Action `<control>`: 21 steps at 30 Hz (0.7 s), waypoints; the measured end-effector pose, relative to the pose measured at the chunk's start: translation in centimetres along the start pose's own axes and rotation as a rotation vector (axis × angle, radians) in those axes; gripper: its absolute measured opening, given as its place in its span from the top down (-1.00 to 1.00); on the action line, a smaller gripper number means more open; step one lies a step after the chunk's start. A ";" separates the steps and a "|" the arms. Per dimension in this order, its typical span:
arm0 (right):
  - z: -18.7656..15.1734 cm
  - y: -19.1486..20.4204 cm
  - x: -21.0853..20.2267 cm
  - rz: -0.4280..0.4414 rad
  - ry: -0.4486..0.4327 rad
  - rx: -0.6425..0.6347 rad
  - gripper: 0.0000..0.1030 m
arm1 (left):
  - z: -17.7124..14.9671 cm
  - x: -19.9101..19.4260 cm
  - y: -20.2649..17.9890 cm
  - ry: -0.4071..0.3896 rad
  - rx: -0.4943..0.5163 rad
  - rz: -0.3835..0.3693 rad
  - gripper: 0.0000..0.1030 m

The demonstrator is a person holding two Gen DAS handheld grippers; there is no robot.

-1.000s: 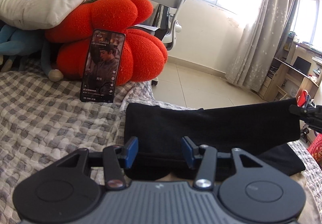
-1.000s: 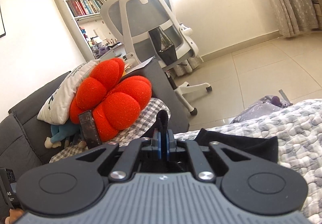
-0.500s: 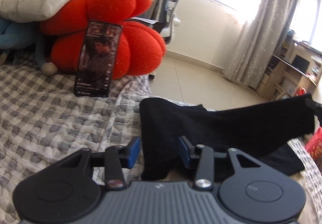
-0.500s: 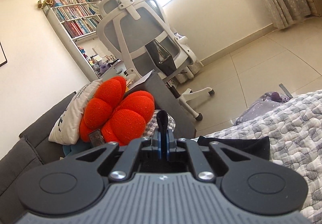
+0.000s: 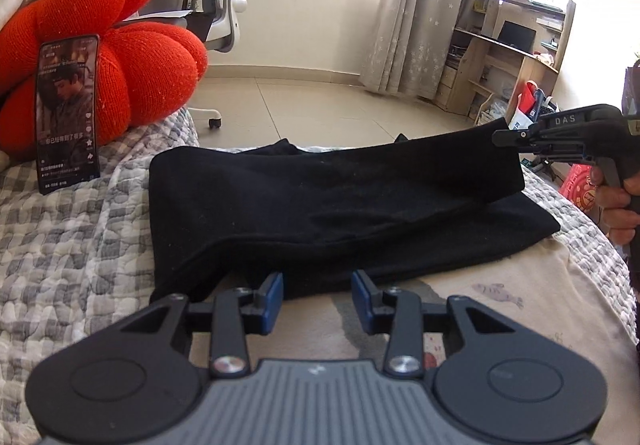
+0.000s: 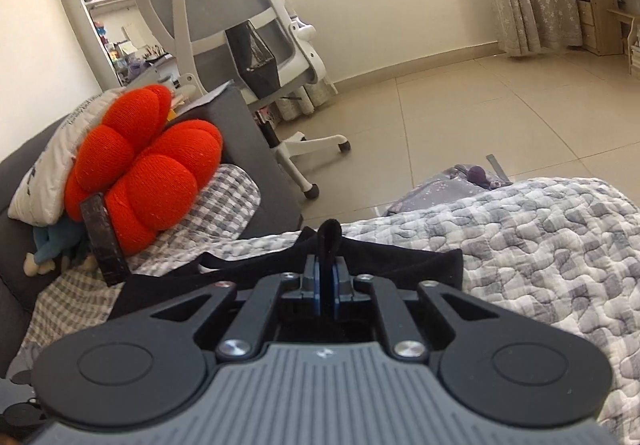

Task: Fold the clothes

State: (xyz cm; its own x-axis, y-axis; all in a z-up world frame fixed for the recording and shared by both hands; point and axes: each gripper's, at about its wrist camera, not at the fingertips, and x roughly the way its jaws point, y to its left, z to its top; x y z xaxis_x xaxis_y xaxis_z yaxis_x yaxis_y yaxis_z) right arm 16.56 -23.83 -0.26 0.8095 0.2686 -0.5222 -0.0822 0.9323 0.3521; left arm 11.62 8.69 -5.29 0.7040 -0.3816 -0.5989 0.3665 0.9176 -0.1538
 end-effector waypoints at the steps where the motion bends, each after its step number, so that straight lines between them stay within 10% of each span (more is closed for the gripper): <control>1: -0.1 0.0 0.1 -0.029 0.002 -0.018 0.75 | 0.0 0.0 -0.1 -0.004 0.000 -0.004 0.25; 4: -0.4 0.4 0.2 -0.082 -0.010 -0.074 0.55 | 0.1 -0.1 -0.2 -0.022 0.004 -0.013 0.25; 6: -0.6 1.2 0.3 -0.109 -0.023 -0.125 -0.08 | 0.1 0.0 -0.4 -0.032 0.010 -0.015 0.25; 11: -1.3 2.9 0.6 -0.134 -0.056 -0.234 -0.11 | 0.0 0.4 -0.2 -0.048 0.004 -0.019 0.25; 21: -5.6 9.3 2.6 0.250 -0.001 -0.480 -0.11 | -0.5 0.3 0.6 -0.095 -0.027 -0.039 0.24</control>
State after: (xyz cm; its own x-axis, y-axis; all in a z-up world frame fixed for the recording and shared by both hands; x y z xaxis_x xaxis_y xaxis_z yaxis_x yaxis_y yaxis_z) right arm 14.66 -13.12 -2.71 0.7318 0.4964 -0.4671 -0.5287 0.8459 0.0705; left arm 11.81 9.19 -5.95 0.7445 -0.4250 -0.5148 0.3792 0.9039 -0.1979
